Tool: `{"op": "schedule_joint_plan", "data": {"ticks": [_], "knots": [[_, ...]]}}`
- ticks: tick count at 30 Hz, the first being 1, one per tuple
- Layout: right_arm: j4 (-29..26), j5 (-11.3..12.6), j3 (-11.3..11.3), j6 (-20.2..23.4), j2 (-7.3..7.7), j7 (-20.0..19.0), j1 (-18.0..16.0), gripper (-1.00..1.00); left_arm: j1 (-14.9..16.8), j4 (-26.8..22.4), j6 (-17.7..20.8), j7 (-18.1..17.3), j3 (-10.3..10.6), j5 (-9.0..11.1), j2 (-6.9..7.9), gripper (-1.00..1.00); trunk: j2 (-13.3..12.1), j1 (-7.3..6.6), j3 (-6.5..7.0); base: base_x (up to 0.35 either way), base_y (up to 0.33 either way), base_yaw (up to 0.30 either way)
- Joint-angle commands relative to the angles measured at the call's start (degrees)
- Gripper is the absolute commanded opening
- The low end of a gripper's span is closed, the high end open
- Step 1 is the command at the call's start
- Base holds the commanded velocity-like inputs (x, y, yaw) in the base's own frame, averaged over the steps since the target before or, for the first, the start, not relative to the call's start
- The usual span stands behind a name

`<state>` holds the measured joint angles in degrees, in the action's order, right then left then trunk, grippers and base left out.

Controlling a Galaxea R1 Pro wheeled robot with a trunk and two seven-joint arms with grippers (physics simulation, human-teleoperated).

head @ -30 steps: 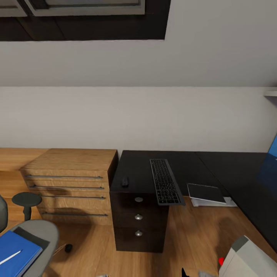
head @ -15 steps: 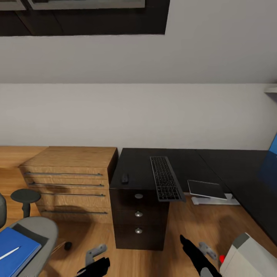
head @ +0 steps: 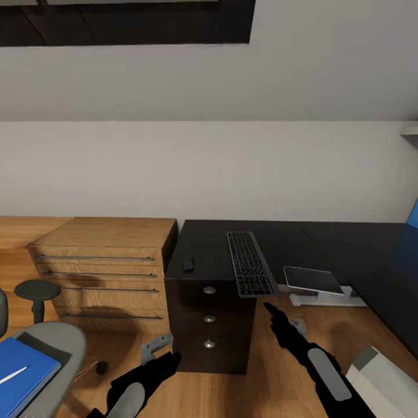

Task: In the bedroom, organize the workspace by keeping the computer under the desk, ensuring the monitor is on the desk, placing the keyboard on the desk next to the monitor, placing the mouse on the desk next to the keyboard, moving the folder from the swivel chair onto the desk next to the mouse, stacking the notebook on top of the folder with the pen on top of the notebook, and positioning the swivel chair next to the desk.

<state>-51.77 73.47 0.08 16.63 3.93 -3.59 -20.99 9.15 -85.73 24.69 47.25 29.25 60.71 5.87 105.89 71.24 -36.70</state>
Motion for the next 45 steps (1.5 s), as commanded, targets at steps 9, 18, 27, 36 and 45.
{"op": "schedule_joint_plan", "data": {"ticks": [9,18,27,36,45], "knots": [[-4.4,1.2,0.0,4.1,1.22,-2.5,-1.5,1.00,0.1,-1.5,0.5,0.5,-3.9,0.5,0.17,1.00,3.7,1.98,-1.69,0.000,0.000,0.000],[-4.0,0.6,0.0,4.2,2.90,-3.0,-1.4,1.00,0.1,-0.1,0.5,0.4,-3.9,0.7,1.42,1.00,7.3,3.96,-3.30,0.000,0.000,0.000],[-4.0,0.5,0.1,4.2,2.94,-3.2,-1.4,1.00,0.1,0.1,0.6,0.4,-3.8,0.8,1.51,1.00,8.5,4.61,-3.84,0.000,0.000,0.000],[-4.4,0.3,0.3,4.2,2.92,-4.6,-1.3,1.00,0.1,1.0,0.7,0.3,-3.5,0.8,1.48,1.00,8.5,4.61,-3.84,0.000,0.000,0.000],[-4.4,-0.2,0.3,4.3,2.93,-5.1,-1.3,1.00,0.1,2.5,0.4,0.3,-1.6,0.7,1.51,1.00,6.5,3.52,-2.94,0.000,0.000,0.000]]}}
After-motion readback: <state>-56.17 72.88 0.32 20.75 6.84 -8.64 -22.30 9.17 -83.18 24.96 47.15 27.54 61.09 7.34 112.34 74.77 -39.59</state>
